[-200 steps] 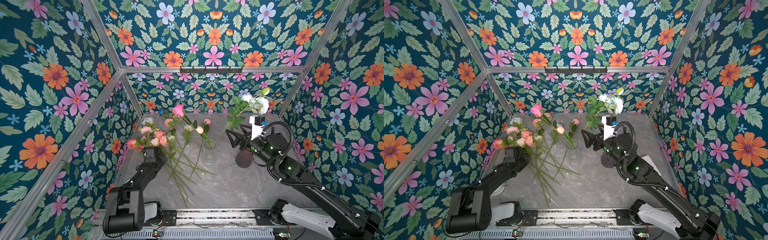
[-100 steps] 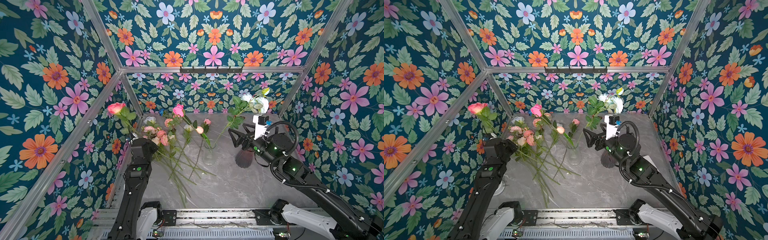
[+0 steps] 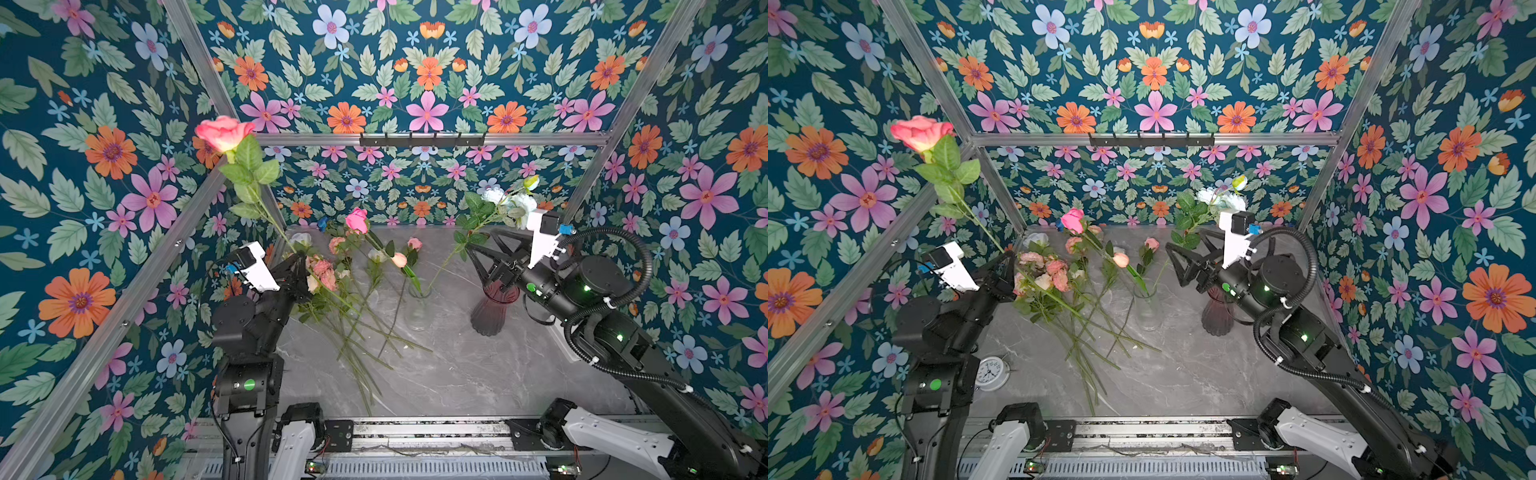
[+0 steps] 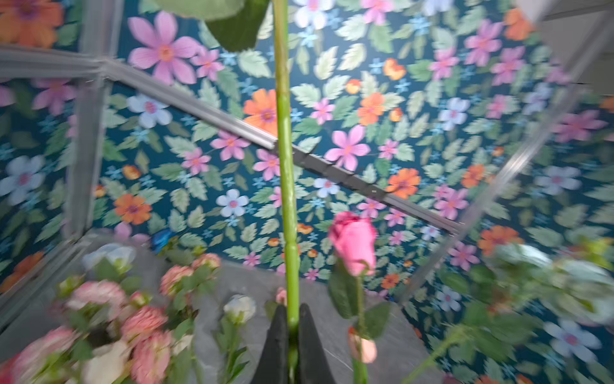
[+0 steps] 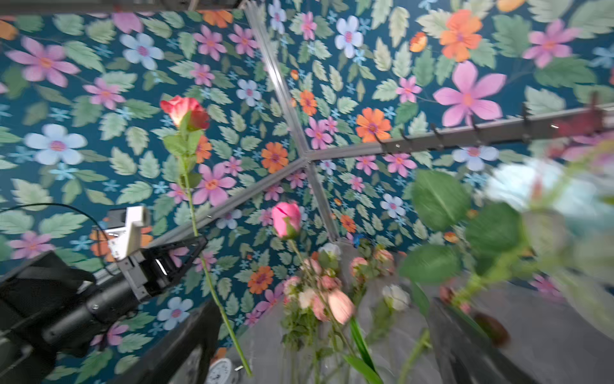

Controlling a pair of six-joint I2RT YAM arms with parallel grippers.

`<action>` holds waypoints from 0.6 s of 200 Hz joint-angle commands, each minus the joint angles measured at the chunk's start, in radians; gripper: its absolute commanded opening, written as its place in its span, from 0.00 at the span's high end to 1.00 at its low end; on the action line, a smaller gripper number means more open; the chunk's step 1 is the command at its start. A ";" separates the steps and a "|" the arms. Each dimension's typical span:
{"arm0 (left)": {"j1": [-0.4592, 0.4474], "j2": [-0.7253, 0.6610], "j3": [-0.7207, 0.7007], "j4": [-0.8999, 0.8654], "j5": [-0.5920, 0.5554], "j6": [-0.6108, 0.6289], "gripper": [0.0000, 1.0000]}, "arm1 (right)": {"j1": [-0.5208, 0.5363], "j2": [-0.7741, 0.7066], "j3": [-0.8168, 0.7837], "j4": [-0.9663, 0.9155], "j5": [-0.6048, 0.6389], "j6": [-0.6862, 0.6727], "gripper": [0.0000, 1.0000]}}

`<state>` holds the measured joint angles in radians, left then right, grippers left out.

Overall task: Arrange flowers in a vase
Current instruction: Pick up the flower from the flowers, then place the flower in the vase.

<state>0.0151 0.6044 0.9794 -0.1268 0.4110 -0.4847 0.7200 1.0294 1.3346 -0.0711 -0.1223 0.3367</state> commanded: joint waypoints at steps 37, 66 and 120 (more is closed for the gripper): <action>0.000 -0.003 -0.067 0.455 0.543 -0.236 1.00 | 0.197 0.485 0.620 -0.292 -0.338 -0.040 0.03; -0.007 0.009 -0.119 0.764 0.634 -0.474 1.00 | 0.254 0.661 0.874 -0.431 -0.323 -0.084 0.03; -0.048 0.023 -0.165 0.857 0.646 -0.548 1.00 | 0.306 0.938 1.285 -0.634 -0.338 -0.097 0.16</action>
<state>-0.0242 0.6216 0.8280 0.6289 1.0260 -0.9710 1.0241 1.8896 2.4962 -0.5827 -0.4393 0.2501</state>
